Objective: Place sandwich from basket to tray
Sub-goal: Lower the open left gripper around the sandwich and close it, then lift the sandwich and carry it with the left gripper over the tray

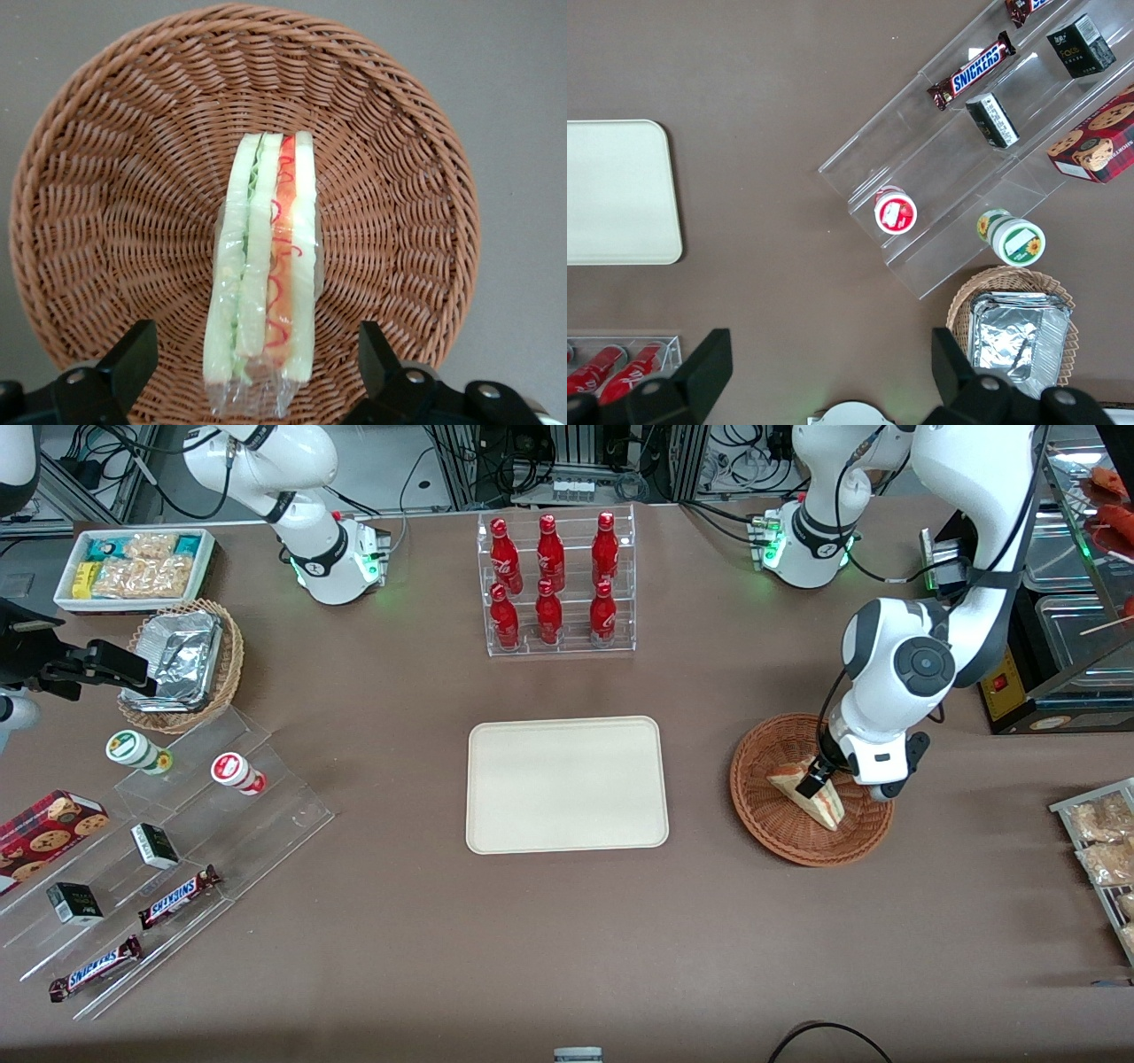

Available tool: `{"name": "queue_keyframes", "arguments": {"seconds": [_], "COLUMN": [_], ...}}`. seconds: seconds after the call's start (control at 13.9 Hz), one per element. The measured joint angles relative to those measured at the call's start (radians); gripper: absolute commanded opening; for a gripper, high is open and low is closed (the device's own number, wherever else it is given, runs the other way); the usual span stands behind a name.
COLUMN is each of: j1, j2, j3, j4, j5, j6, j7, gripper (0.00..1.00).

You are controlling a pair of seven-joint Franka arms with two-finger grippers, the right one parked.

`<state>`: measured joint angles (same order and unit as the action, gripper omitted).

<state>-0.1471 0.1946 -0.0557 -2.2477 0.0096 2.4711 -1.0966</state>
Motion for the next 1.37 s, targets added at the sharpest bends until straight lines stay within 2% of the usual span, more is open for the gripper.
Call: {"name": "queue_keyframes", "arguments": {"seconds": [0.29, 0.36, 0.5, 0.58, 1.01, 1.37], "j1": [0.0, 0.0, 0.0, 0.0, -0.001, -0.001], "j2": [0.046, 0.054, 0.059, 0.06, 0.044, 0.011], "j3": [0.0, 0.0, 0.0, 0.0, -0.001, -0.019], "j4": [0.0, 0.0, 0.0, 0.0, 0.028, 0.194], "j5": [0.0, 0.0, 0.0, 0.0, 0.0, 0.0], "j6": [0.045, 0.047, 0.047, 0.045, -0.039, -0.3], "j7": [-0.039, -0.042, -0.047, -0.047, -0.029, 0.044], "gripper": [1.0, 0.81, 0.09, 0.0, 0.0, 0.0]}}
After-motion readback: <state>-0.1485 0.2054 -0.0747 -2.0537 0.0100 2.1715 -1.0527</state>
